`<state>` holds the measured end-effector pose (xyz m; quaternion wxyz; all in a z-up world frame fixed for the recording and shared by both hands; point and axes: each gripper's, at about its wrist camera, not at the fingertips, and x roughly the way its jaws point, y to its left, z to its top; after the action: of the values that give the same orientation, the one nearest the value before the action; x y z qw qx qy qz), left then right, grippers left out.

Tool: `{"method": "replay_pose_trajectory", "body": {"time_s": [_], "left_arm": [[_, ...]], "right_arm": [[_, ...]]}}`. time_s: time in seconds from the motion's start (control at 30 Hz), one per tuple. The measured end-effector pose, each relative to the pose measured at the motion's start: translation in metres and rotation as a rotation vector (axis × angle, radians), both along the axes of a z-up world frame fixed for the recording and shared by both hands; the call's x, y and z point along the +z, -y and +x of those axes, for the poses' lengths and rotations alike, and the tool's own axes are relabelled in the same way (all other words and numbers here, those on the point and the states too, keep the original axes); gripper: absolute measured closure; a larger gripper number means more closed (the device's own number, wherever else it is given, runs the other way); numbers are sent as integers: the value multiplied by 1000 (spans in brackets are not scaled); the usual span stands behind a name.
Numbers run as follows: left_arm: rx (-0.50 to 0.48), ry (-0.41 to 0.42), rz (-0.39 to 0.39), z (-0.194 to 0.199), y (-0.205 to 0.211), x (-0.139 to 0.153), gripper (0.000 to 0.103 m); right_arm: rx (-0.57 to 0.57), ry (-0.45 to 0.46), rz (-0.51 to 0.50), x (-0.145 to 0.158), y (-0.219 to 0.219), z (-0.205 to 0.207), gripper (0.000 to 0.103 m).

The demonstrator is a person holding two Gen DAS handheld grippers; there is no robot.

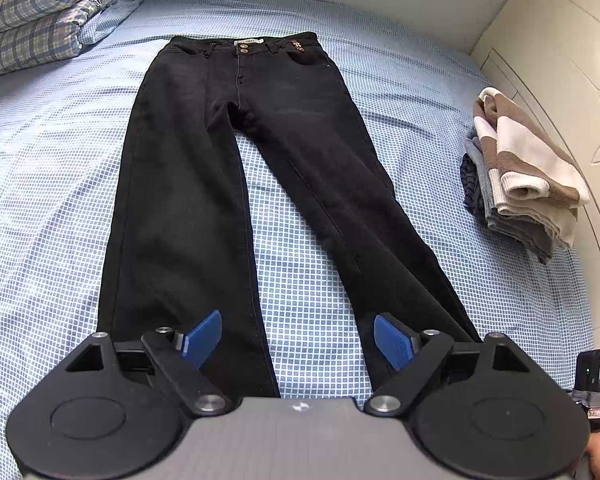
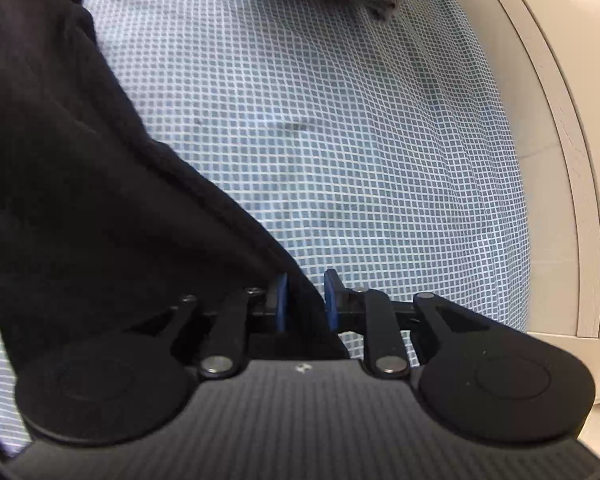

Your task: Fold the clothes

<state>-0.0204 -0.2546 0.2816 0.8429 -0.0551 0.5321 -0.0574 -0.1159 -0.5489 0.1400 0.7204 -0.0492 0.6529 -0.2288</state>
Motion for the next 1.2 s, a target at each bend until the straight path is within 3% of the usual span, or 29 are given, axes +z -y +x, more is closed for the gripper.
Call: {"method": "replay_pose_trajectory", "body": {"time_s": [0.27, 0.47, 0.57, 0.93, 1.07, 1.2], "left_arm": [[36, -13, -1, 9, 9, -3, 17], [19, -19, -31, 12, 27, -4, 17], [-26, -19, -25, 13, 39, -7, 17], [-182, -12, -18, 5, 72, -11, 17], [-232, -20, -23, -1, 77, -16, 17], [-283, -35, -31, -7, 77, -21, 17]], "right_arm": [[-78, 10, 66, 17, 7, -45, 78], [-241, 84, 423, 32, -24, -90, 78], [-315, 88, 518, 25, -45, -109, 78], [-545, 89, 549, -9, -91, -157, 78], [-567, 155, 574, -9, -105, -164, 78], [-566, 131, 556, -20, -123, -164, 78]]}}
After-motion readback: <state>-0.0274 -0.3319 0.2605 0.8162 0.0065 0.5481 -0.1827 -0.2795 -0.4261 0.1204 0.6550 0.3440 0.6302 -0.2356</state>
